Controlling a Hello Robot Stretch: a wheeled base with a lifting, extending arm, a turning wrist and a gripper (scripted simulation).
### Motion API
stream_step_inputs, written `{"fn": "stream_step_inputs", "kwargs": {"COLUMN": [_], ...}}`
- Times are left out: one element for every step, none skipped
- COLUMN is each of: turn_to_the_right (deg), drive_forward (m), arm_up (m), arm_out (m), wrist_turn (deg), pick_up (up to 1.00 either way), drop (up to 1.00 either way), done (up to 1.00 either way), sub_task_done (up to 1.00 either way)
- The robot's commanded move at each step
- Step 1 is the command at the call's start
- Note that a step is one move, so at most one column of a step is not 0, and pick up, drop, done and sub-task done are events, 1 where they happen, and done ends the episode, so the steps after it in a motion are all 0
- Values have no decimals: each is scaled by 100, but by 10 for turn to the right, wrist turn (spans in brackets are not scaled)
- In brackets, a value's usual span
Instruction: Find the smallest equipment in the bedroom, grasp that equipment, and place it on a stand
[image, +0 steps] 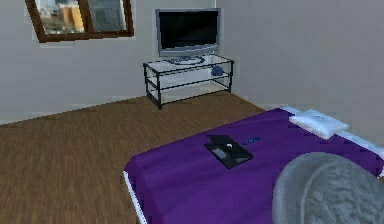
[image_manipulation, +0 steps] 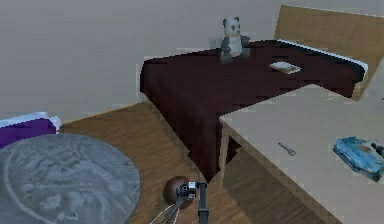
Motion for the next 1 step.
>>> {"fn": "stream_step_inputs", "kwargs": {"turn_to_the_right": [0], "drive_forward": [0], "arm_up": [0], "arm_out": [0], "wrist_turn": [450], "pick_up": [0], "drop": [0], "done": [0], "sub_task_done": [0]}}
